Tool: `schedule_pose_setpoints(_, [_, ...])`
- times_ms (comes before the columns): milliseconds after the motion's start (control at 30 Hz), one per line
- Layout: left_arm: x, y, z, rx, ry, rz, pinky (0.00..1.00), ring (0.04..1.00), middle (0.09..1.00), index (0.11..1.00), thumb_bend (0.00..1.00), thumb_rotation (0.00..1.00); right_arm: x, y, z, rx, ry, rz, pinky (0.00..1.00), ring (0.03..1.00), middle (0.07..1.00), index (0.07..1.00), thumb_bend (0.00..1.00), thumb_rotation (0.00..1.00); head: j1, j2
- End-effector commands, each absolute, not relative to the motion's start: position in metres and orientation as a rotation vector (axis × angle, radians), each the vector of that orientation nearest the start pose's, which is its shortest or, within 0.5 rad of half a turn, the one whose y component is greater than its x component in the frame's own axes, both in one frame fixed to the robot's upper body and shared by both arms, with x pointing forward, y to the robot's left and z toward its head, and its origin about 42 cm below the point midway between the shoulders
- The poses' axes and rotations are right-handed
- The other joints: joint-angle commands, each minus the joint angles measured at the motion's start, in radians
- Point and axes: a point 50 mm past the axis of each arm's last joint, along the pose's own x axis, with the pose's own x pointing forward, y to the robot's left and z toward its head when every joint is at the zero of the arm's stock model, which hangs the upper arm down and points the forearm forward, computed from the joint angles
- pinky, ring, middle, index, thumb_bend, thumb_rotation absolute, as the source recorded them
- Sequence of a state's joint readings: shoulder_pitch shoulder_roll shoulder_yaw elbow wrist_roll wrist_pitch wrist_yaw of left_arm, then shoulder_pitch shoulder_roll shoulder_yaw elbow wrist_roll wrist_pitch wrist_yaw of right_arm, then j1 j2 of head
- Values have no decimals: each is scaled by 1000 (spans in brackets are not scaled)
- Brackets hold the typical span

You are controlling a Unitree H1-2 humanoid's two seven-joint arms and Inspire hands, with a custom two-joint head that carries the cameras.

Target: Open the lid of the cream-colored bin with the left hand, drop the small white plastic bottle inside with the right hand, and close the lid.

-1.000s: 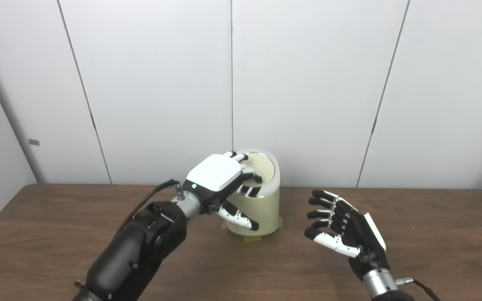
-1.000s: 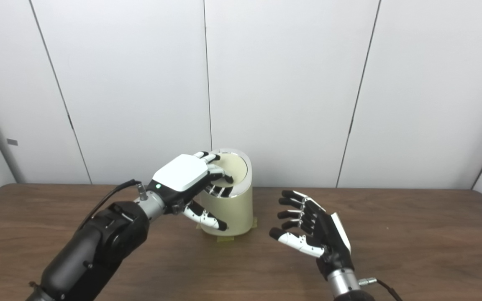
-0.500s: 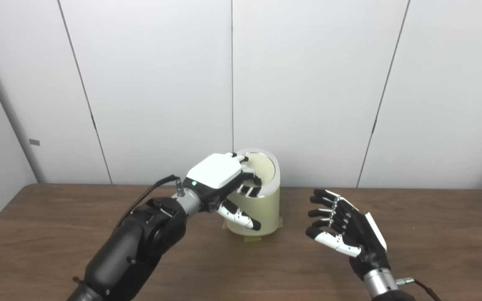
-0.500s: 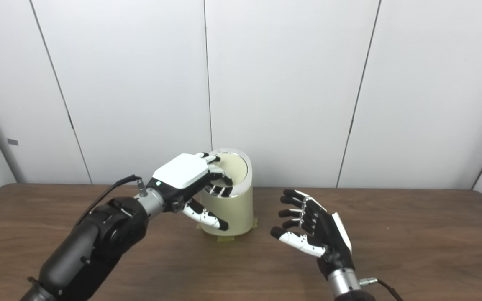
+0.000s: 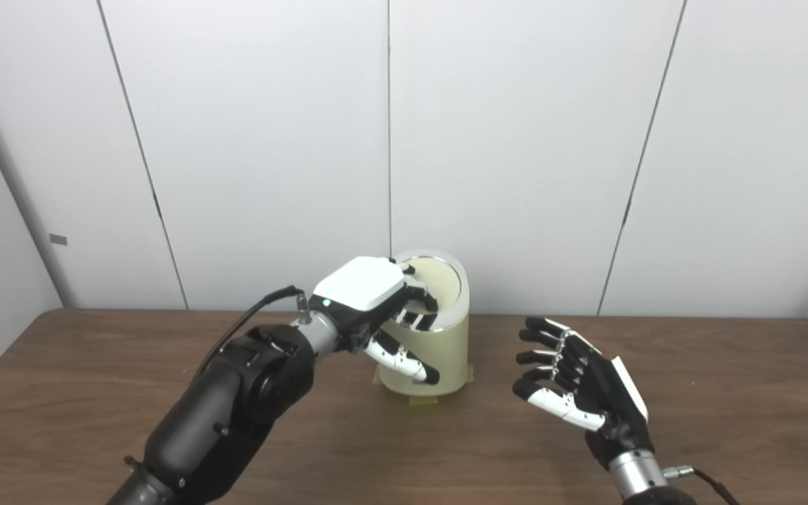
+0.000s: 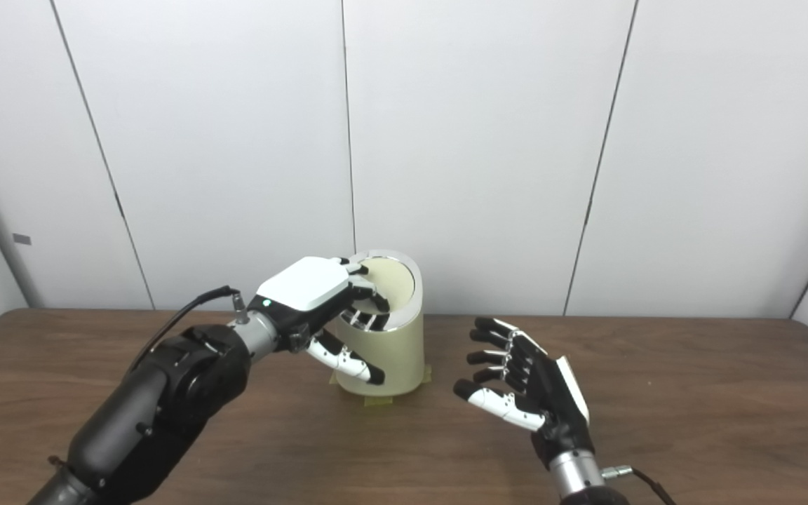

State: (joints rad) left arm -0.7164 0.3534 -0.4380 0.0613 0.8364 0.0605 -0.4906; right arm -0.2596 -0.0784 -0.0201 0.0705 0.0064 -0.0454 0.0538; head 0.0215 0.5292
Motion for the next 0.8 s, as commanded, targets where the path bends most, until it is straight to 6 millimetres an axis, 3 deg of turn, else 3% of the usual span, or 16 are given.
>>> schedule_pose_setpoints(0, [443, 165, 263, 1496, -207, -641, 1000, 962, 804, 779, 917, 430, 373, -217, 187, -83, -324, 85, 544, 655, 753, 760, 873, 337, 1, 1])
schedule_pose_setpoints(433, [442, 165, 262, 1491, -159, -674, 1000, 984, 811, 778, 920, 447, 374, -219, 185, -87, -327, 84, 545, 651, 752, 761, 877, 352, -1, -1])
schedule_pose_setpoints(767, [431, 171, 293, 1453, -382, -520, 1000, 966, 797, 788, 833, 446, 374, -219, 185, -78, -330, 84, 545, 649, 754, 762, 861, 329, 1, 0])
